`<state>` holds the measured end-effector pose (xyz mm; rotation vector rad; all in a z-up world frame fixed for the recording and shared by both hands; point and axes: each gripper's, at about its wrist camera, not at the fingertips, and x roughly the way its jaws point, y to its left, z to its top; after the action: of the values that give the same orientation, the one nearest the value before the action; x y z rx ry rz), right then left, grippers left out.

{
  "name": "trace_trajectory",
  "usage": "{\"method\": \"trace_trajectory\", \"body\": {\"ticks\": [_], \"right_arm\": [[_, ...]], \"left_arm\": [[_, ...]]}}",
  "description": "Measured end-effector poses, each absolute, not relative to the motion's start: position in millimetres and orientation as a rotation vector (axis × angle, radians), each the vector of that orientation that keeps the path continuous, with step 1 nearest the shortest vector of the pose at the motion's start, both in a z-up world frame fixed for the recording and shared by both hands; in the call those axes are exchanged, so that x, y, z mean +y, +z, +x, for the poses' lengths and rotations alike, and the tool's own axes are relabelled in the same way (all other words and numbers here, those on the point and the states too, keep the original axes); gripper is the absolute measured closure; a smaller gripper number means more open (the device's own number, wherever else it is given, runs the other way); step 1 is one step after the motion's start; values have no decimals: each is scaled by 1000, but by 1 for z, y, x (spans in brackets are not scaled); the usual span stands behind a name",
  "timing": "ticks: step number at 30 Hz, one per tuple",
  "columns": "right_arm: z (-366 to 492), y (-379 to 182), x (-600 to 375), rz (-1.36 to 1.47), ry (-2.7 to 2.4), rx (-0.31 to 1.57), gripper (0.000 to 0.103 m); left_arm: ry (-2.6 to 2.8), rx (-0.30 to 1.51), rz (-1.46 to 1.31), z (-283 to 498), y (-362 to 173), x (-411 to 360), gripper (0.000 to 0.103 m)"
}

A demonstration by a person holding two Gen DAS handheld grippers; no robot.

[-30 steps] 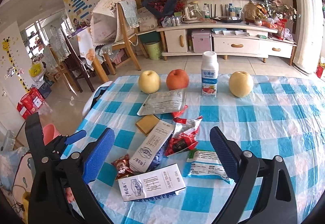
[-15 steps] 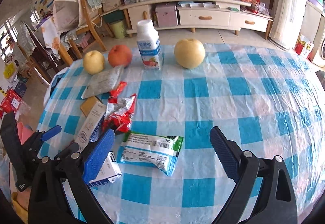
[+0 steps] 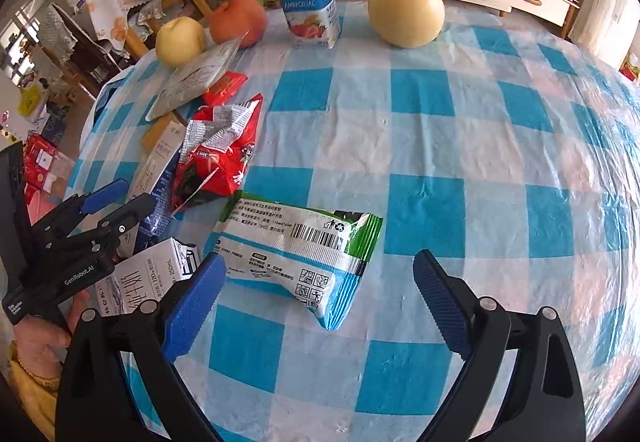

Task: Collect trash
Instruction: 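Lower the left tool onto the white milk carton while the right tool approaches the green-edged snack packet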

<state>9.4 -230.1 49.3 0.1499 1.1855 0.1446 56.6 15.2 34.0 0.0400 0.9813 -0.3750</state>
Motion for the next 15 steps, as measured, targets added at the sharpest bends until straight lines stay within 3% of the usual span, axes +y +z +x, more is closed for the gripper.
{"method": "trace_trajectory", "body": {"ticks": [6, 15], "right_arm": [[15, 32, -210, 97, 163, 1212, 9], [27, 22, -194, 65, 131, 1150, 7]], "left_arm": [[-364, 997, 59, 58, 27, 6, 44], [-343, 979, 36, 58, 31, 11, 45]]}}
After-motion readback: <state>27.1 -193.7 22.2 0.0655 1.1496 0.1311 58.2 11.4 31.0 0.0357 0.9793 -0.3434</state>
